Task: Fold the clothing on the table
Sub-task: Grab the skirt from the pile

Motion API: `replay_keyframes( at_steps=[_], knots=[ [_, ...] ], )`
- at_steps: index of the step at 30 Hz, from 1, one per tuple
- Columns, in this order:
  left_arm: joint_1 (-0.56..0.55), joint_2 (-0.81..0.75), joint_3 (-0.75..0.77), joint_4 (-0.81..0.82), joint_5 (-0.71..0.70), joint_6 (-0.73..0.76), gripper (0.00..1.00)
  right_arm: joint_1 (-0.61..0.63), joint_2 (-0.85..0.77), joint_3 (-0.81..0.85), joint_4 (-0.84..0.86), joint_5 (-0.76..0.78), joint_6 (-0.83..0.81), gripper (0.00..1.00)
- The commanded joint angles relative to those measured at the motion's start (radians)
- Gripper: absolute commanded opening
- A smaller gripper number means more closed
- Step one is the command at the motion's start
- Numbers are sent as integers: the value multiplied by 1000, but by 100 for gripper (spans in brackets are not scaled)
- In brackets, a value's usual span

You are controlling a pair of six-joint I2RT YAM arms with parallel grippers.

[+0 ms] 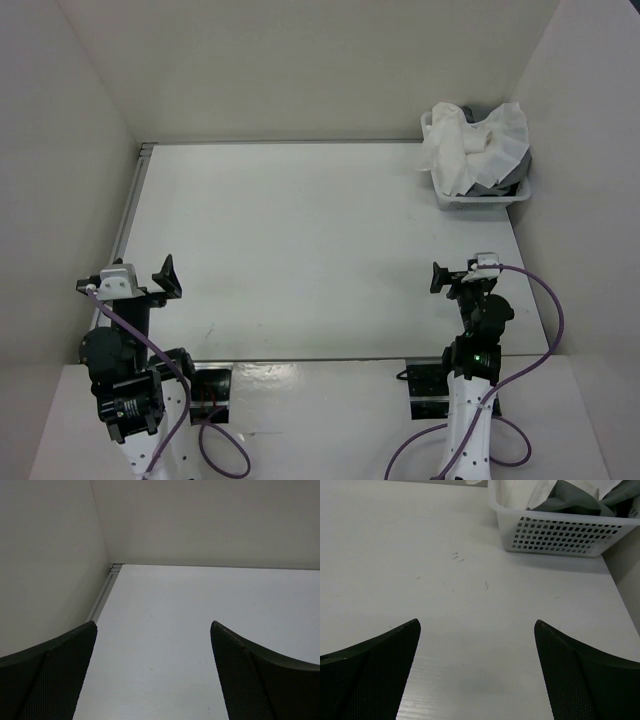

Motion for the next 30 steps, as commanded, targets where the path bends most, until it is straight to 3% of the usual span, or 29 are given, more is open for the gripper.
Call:
replay_keyframes(
  at_steps=[1,12,14,17,23,30],
  knots=[
    [-2,-71,-1,36,9,1,100,-7,-87,-42,8,-14,-6,98],
    [-2,-51,-1,36,9,1,100,-7,-87,-16,37,-34,-17,98],
    [-2,-1,-1,46,9,1,100,-7,-87,11,74,40,24,98],
    [-2,157,29,46,9,11,100,-17,-87,94,166,211,150,98],
    [-2,419,181,-3,26,93,100,-4,-59,275,107,202,288,98],
    [-2,890,501,-222,-57,113,100,-64,246,536,-59,86,399,98]
  ],
)
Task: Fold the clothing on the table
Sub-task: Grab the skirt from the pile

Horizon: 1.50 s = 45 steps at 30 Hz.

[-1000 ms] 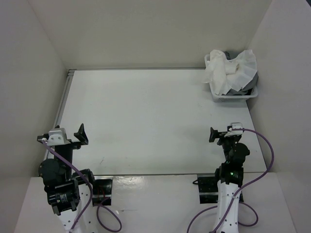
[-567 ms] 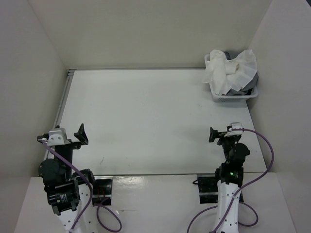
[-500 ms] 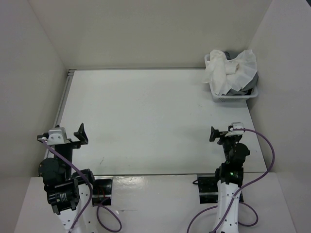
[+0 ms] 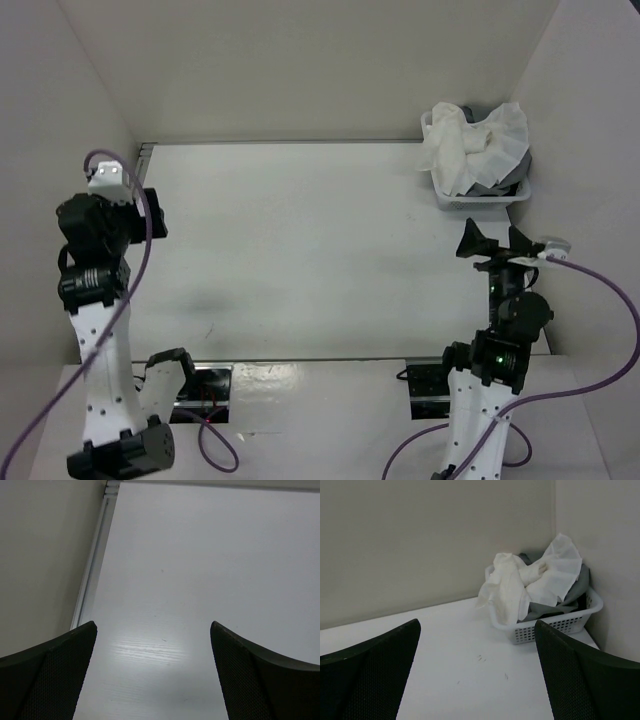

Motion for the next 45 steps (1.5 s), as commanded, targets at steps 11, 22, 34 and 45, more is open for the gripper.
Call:
replay_keyframes(
  at_steps=[11,22,34,45],
  knots=[
    [-22,372,105,-136,19,-1,100,-85,868,608,-454,-369,-305,98],
    [-53,429,16,-84,-24,-1,100,163,1523,1181,-524,31,-349,98],
    [-53,420,6,-55,-61,-21,100,128,1970,1516,-578,104,-349,98],
    [-53,409,-13,-44,-50,-11,100,77,2184,1680,-584,122,-358,96]
  ],
)
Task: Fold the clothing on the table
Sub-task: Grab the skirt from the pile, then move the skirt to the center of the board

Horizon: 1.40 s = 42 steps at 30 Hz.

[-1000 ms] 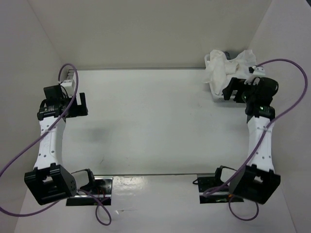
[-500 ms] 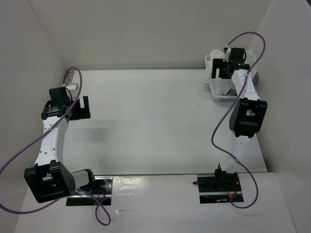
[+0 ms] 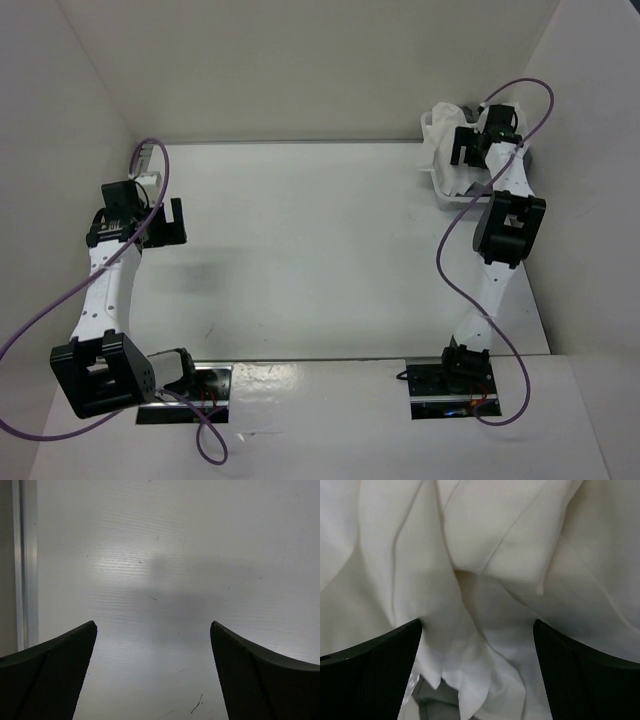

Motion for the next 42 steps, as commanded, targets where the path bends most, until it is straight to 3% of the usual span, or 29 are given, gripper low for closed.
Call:
replay_keyframes(
  at_steps=[1,5,8,12,13,16,20,25,28,30,34,36,37,38,39,42],
  knots=[
    [-1,-18,-5,37,-5,-2,100,7,82,92,-39,31,-20,96],
    [-1,-18,-5,37,-5,-2,100,28,125,116,-48,40,-30,93],
    [-1,-18,-5,37,4,-2,100,39,135,139,-59,40,-30,81],
    [-1,-18,-5,37,4,7,100,62,104,159,-68,40,-39,48],
    [-1,-18,-5,37,4,7,100,74,80,159,-68,52,-30,28],
    [-1,-28,-5,37,13,7,100,84,30,170,-80,77,-30,3],
    [-1,-37,-14,37,22,7,100,117,-100,188,-90,117,-30,0],
    [-1,-46,-14,37,22,7,100,201,-296,340,-149,141,-62,0],
    [-1,-46,-14,37,32,7,100,261,-316,547,-284,77,-71,0],
    [-1,-57,-14,37,32,16,100,298,-280,814,-462,-7,-60,0],
    [-1,-66,-14,37,41,16,100,352,-376,707,-459,-140,-92,0],
    [-1,-66,-14,37,41,16,100,398,-385,667,-508,-156,-117,5],
    [-1,-66,-14,37,50,16,100,412,-385,650,-527,-182,-131,50],
    [-1,-66,-14,37,50,25,100,421,-385,599,-548,-196,-182,83],
    [-1,-66,-14,37,50,25,100,435,-385,565,-583,-207,-206,98],
    [-1,-75,-14,37,59,25,100,435,-367,420,-642,-256,-299,99]
  ],
)
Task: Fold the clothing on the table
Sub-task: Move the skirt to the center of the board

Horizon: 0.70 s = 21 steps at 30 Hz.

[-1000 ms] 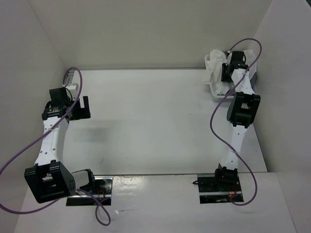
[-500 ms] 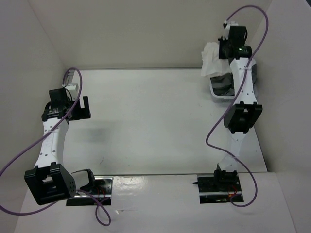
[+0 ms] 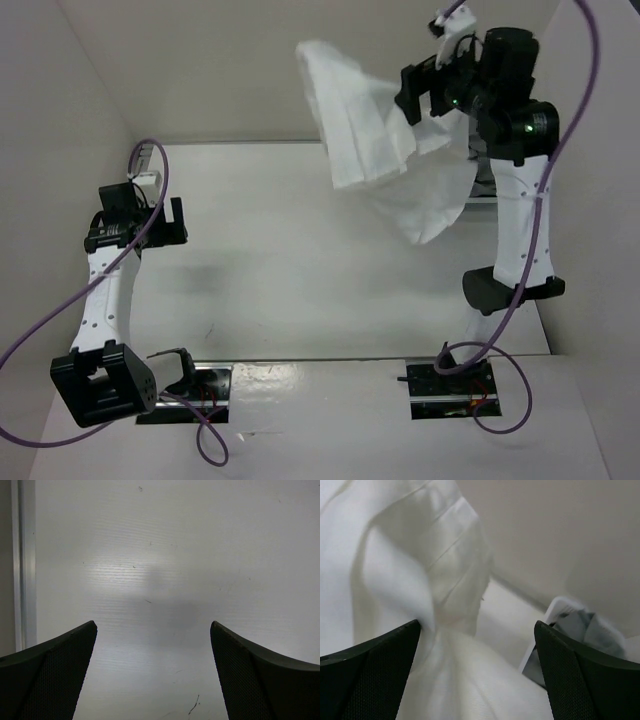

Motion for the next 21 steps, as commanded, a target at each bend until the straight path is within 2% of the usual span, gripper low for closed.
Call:
replay_keyframes(
  at_steps=[1,3,4,6,7,9,11,15,18,21],
  knots=[
    [-1,-40,-12,26,26,20,100,4,112,-215,-251,-109,-161,99],
    [-1,-52,-12,26,39,29,100,13,87,-332,-252,-147,-238,99],
    [-1,-52,-12,26,39,29,100,42,64,-462,-218,-147,-259,99],
    [-1,-63,-21,26,51,29,100,73,-39,-604,-120,-74,-270,99],
    [-1,-63,-21,35,51,29,100,85,-73,-732,-19,-36,-270,99],
    [-1,-72,-21,35,62,40,100,113,-136,-836,70,85,-270,99],
    [-1,-72,-21,35,62,40,100,153,-196,-924,139,129,-270,99],
    [-1,-72,-21,35,71,40,100,222,-219,-966,175,103,-249,99],
    [-1,-72,-21,35,48,40,100,321,-194,-997,213,74,-220,99],
    [-1,-81,-21,35,25,29,100,473,-132,-1022,273,158,-183,99]
  ],
)
